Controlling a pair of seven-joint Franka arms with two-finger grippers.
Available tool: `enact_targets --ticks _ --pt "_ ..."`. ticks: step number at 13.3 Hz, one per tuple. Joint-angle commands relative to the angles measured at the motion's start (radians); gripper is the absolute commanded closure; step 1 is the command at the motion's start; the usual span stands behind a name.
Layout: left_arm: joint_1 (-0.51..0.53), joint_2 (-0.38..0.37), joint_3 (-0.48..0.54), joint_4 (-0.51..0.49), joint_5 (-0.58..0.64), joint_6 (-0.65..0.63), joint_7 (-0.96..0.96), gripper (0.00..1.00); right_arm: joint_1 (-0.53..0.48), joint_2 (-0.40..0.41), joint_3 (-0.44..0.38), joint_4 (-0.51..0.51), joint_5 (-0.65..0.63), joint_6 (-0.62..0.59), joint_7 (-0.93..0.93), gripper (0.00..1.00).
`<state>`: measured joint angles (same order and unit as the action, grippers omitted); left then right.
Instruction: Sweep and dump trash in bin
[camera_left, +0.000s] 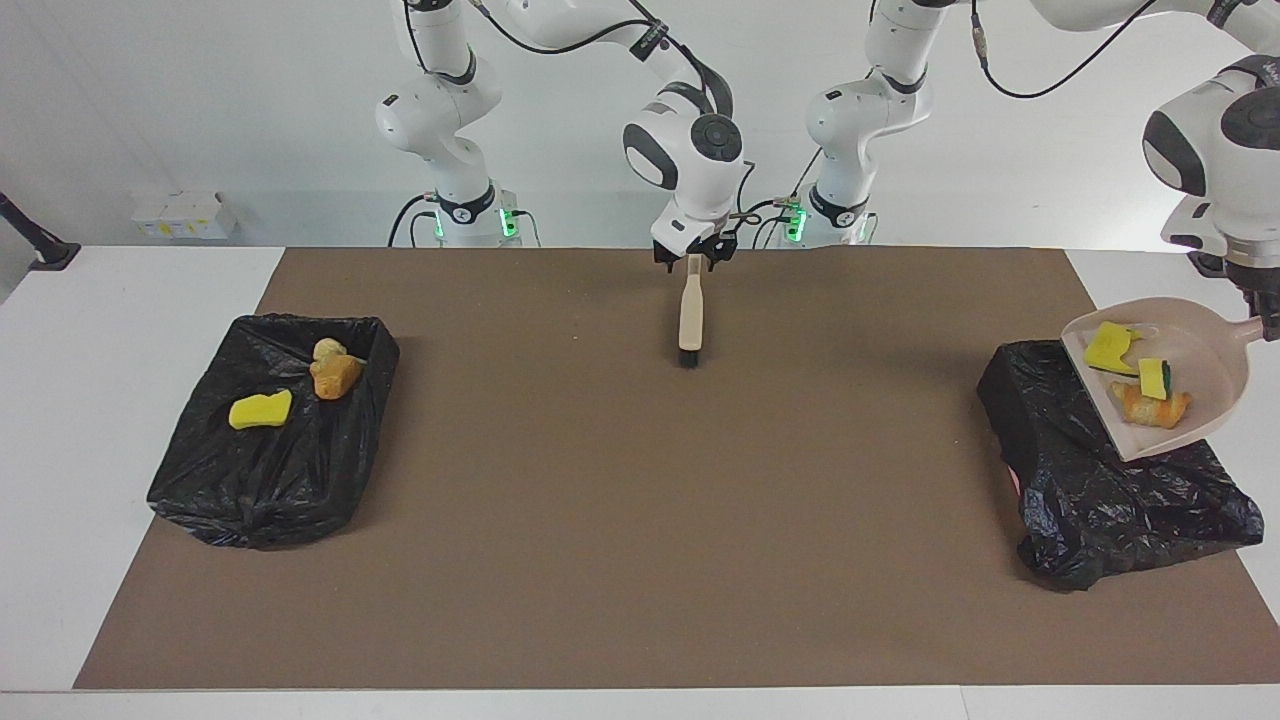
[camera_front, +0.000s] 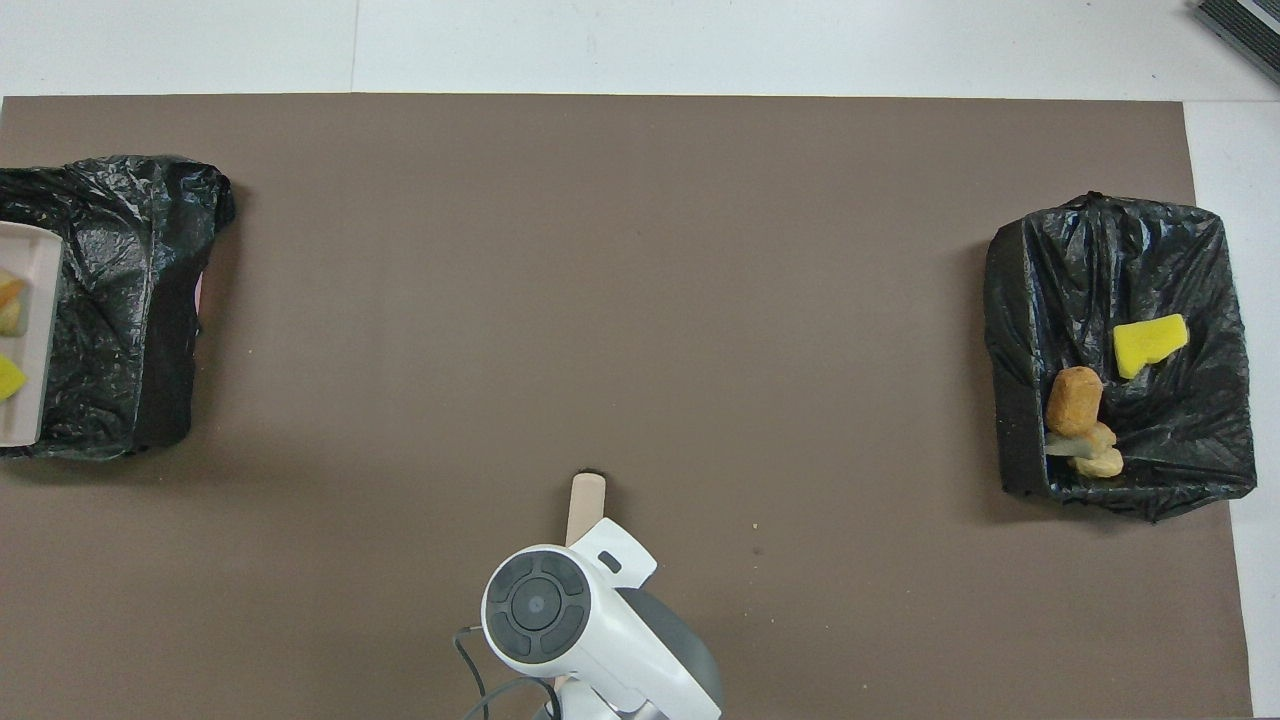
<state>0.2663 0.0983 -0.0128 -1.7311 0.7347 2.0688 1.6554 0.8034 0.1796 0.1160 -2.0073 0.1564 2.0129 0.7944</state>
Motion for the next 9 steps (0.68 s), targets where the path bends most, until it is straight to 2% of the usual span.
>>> enact_targets --ticks 1,5,7,9 --pt "-0.038 0.003 0.011 0.015 0.124 -0.004 -0.084 1.00 -0.052 0.008 0.007 0.076 -0.052 -0.091 -0.018 0.00" --pt "-0.042 0.001 0.011 0.022 0.291 0.001 -0.141 1.00 -0.189 -0.041 0.002 0.192 -0.054 -0.267 -0.220 0.00" --pt "-0.053 0.001 0.011 0.031 0.369 0.001 -0.175 1.00 -0.266 -0.058 0.001 0.249 -0.055 -0.318 -0.308 0.00" --pt "-0.053 0.001 0.011 0.050 0.387 -0.006 -0.177 1.00 -0.328 -0.060 -0.002 0.297 -0.093 -0.356 -0.407 0.00"
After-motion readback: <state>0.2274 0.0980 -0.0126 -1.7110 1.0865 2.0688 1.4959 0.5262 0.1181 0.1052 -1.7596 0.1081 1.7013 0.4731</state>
